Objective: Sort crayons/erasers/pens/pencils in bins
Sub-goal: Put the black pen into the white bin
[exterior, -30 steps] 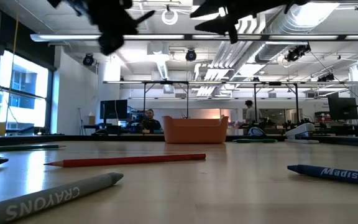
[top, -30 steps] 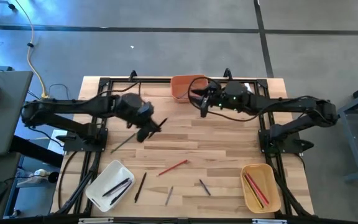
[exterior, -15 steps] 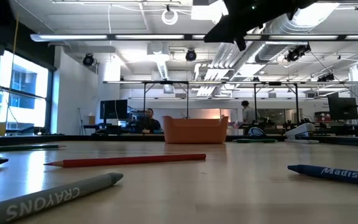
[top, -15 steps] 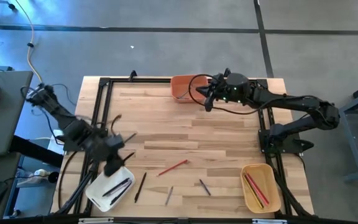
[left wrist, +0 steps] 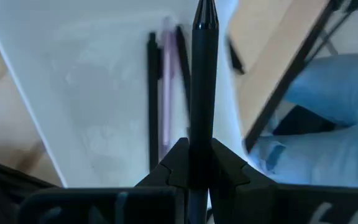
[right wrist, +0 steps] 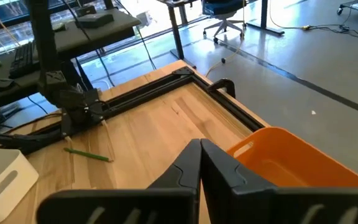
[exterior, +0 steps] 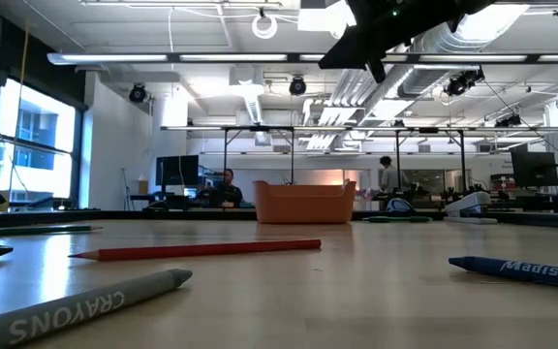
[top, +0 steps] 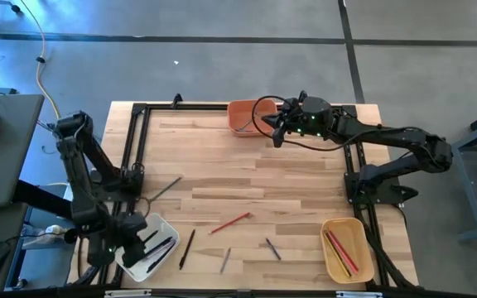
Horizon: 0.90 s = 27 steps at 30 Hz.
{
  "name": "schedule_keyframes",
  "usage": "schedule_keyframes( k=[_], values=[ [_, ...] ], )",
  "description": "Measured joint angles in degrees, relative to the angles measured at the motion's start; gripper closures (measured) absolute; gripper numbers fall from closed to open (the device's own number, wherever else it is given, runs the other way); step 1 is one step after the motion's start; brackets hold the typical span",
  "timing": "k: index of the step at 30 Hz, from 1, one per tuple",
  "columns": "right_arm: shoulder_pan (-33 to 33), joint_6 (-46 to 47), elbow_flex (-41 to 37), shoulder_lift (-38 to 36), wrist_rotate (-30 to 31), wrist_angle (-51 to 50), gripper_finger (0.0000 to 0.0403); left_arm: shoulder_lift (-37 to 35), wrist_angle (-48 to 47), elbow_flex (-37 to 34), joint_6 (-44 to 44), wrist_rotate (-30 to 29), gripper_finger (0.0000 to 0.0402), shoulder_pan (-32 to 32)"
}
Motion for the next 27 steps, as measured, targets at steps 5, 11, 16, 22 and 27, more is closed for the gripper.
schedule_keyframes(
  k=[5,11,16,22,27],
  values=[
    [0.02,0.43,0.0,0.0,0.06,-0.22,0.0403,4.6,5.36,-4.48,-4.23,-1.36,0.0389,-0.3],
    [0.02,3.21,0.0,0.0,1.61,-0.43,0.0402,8.15,11.43,-7.59,-7.34,-1.66,0.0389,-0.36],
    [0.02,4.48,0.0,0.02,3.51,-1.55,0.0402,9.31,11.2,-7.89,-7.73,-1.62,0.0389,-0.3],
    [0.02,6.48,0.0,0.02,5.59,-2.98,0.0402,9.31,11.13,-7.93,-7.97,-1.23,0.038,-0.1],
    [0.02,7.78,0.0,0.02,6.1,-3.19,0.0402,9.33,11.17,-7.93,-7.68,-0.8,0.0377,-0.1]
  ],
)
